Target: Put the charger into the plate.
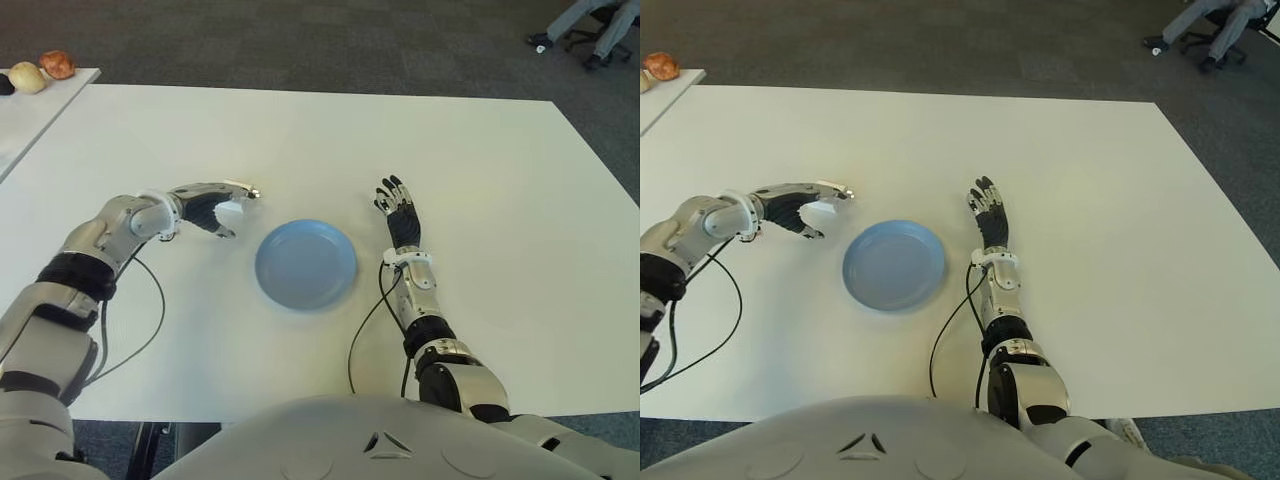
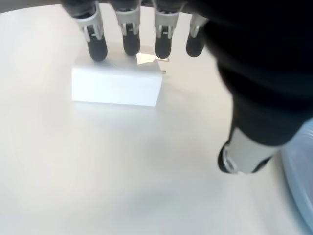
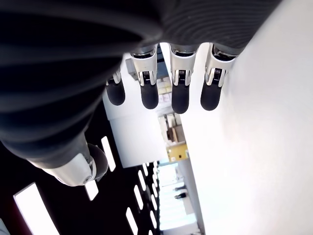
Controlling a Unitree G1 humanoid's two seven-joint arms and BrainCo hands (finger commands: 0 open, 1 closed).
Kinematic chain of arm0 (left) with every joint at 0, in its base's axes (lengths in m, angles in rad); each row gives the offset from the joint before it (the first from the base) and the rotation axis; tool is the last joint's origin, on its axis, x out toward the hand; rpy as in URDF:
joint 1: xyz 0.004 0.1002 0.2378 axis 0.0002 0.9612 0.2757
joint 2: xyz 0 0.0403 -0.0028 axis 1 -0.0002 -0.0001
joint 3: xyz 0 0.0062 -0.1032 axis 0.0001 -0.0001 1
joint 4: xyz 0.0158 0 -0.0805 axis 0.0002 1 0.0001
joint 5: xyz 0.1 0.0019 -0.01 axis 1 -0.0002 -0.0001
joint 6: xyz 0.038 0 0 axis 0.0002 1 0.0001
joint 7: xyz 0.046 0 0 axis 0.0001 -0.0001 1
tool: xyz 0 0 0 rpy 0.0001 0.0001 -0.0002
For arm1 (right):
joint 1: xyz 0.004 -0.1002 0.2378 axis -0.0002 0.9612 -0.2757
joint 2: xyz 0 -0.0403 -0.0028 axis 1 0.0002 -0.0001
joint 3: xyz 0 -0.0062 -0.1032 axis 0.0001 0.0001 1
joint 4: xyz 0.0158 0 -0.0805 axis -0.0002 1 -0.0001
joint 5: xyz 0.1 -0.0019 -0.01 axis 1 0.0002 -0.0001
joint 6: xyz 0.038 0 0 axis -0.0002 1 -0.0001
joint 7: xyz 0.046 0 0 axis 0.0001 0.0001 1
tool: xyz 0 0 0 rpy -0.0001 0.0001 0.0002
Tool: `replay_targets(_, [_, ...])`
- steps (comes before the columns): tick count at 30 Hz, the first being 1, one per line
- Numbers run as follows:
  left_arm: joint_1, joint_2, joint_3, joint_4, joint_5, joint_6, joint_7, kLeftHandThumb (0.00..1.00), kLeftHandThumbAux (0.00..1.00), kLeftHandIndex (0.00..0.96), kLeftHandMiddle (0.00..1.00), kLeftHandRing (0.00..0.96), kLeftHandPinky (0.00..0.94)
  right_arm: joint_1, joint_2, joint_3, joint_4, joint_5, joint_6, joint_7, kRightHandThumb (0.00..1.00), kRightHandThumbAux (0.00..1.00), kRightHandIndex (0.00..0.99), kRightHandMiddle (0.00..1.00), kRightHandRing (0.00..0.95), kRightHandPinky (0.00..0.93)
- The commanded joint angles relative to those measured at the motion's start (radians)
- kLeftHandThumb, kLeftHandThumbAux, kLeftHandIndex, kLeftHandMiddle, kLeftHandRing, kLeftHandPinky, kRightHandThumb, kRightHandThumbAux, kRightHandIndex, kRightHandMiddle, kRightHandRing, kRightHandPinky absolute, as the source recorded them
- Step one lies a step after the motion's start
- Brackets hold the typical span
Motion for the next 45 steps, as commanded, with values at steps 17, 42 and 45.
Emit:
replay_targets(17, [0.313,0.161,0.186,-0.342,-0.135,-0.192,-0.030,0.073,0.908,0.051,0.094,0.100,0.169,0.062,0.015,-0.007,0.071,0.012,0.058,-0.011,0.035,0.652,0.086,0.122,0.113,0.146])
replay_targets(42, [0.466,0.165,0.308,-0.434,-0.171,-0.276,-0.036,0.129,0.937,0.044,0.098,0.109,0.164,0.043,0.006,-0.022,0.100,0.020,0.055,0.004,0.034,0.655,0.089,0.125,0.114,0.145])
replay_targets(45, [0.470,0.163,0.313,-0.433,-0.164,-0.283,-0.028,0.182,0.926,0.039,0.099,0.112,0.172,0.042,0.006,-0.024,0.100,0.021,0.056,0.004,0.037,0.659,0.089,0.126,0.114,0.145])
